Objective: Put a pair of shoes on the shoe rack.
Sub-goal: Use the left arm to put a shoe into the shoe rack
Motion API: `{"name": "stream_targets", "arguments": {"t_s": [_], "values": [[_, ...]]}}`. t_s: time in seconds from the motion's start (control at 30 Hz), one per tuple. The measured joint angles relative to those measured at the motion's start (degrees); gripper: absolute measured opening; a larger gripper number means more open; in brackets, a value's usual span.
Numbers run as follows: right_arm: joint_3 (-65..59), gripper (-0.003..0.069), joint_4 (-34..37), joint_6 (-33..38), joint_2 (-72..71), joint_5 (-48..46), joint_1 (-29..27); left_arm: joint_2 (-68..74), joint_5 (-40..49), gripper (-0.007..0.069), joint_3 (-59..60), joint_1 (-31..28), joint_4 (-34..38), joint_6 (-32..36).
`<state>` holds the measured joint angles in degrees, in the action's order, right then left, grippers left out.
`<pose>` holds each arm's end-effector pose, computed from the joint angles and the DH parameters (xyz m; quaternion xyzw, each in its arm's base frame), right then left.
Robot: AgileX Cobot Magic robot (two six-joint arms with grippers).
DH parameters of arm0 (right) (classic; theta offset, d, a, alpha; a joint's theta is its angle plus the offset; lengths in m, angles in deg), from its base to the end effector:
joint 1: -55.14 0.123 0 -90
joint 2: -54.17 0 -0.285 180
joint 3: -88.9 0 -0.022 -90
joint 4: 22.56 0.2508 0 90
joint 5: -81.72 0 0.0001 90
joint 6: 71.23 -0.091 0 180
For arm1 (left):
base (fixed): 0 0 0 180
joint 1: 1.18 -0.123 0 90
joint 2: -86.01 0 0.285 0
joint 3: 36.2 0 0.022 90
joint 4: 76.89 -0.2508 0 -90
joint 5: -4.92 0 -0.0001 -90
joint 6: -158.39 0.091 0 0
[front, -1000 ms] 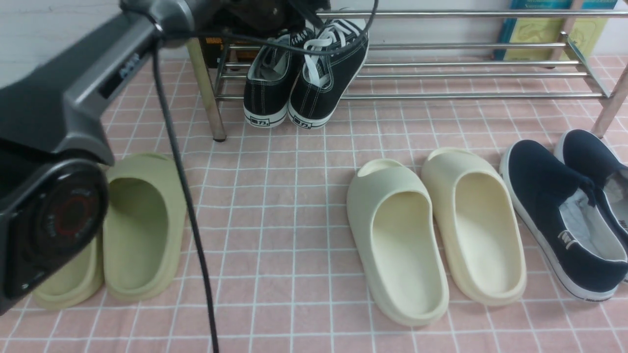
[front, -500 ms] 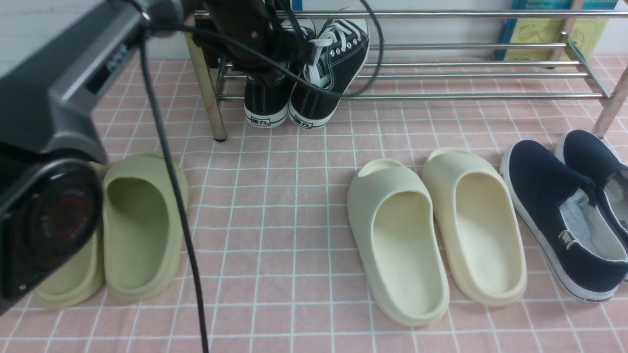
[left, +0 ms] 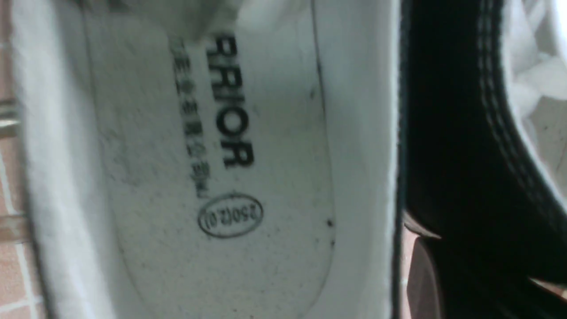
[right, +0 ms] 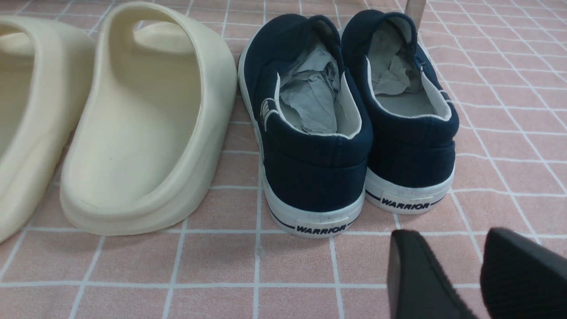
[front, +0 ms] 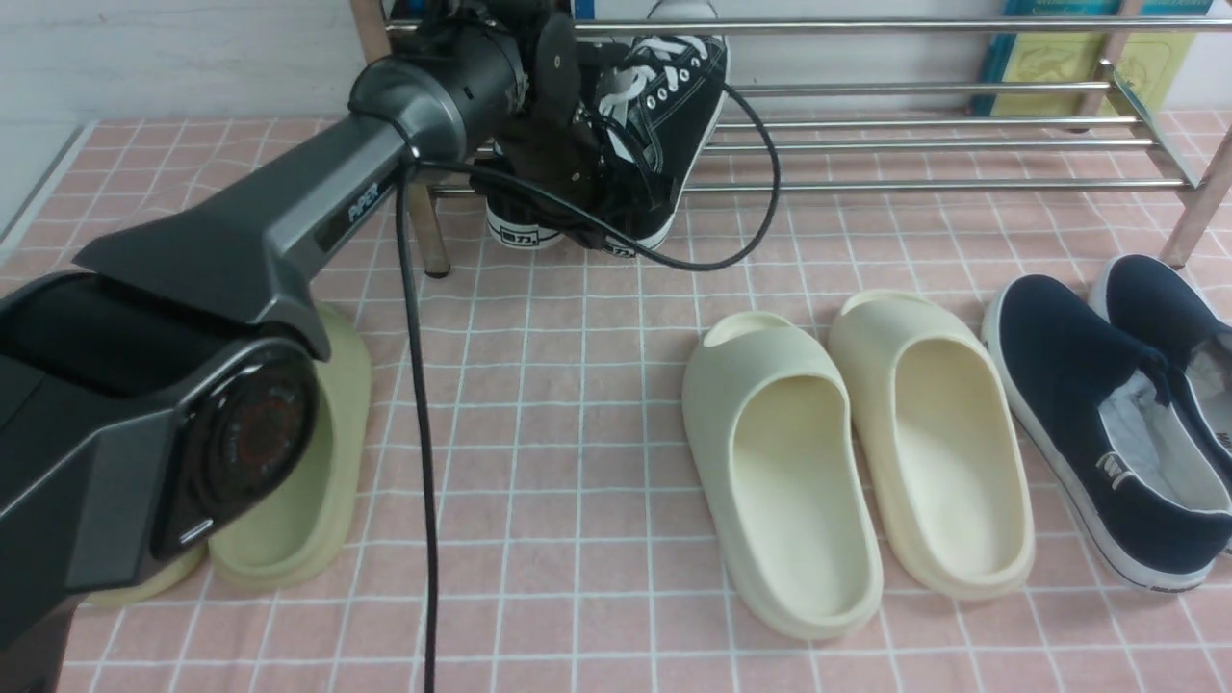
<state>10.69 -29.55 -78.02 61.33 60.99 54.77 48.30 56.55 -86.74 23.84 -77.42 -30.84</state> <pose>0.0528 -0.0043 0.1756 0.0173 0.7982 -0.0178 0.6019 0.4815 -0.2240 0.2386 0.1320 0.9401 -0.0884 0.3015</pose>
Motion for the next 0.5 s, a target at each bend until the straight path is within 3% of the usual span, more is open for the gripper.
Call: {"name": "stream_targets", "arguments": {"t_s": [0.5], "values": [[0.0, 0.0241, 0.0, 0.0, 0.0, 0.0, 0.0, -9.7, -2.7, 0.0018, -0.1, 0.1, -0.5, 0.7]]}}
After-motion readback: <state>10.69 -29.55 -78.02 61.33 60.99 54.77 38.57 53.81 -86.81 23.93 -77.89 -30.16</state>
